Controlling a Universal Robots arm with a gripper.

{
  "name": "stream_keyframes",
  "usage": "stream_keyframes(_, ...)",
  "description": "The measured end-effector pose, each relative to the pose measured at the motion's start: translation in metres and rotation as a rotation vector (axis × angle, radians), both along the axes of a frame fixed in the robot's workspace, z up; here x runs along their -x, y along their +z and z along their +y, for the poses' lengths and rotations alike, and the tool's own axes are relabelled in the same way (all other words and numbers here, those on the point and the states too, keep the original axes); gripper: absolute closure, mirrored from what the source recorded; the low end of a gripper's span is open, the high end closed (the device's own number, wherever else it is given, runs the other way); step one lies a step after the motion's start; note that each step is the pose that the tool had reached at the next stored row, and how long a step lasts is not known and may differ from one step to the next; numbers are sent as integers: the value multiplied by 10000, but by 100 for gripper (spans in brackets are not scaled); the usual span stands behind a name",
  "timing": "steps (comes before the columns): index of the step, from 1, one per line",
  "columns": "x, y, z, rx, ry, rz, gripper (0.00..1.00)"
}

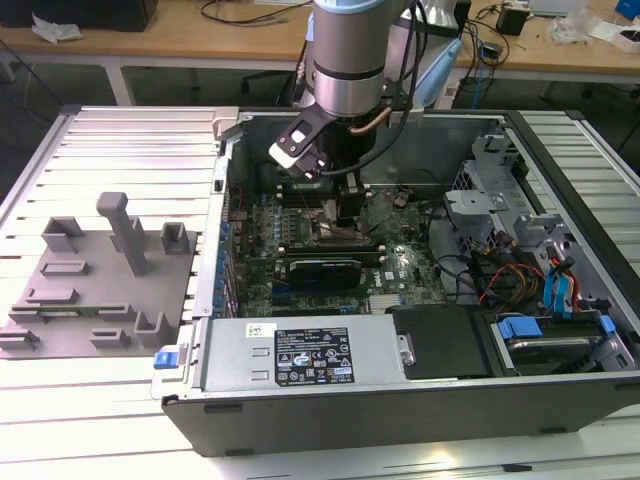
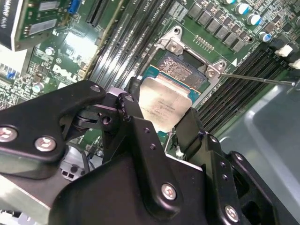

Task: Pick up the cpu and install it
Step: 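Place the cpu into insertion slot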

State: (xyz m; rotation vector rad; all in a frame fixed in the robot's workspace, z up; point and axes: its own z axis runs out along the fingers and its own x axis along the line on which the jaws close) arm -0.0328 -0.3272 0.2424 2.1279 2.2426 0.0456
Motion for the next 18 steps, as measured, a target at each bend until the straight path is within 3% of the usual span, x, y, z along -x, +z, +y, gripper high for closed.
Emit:
stream_keyframes(3,0,-30,19,1,-178,17,45)
stream_keyframes(7,0,-33,20,0,-182,18,45)
stream_keyframes(18,0,-115,20,1,-208,17,45)
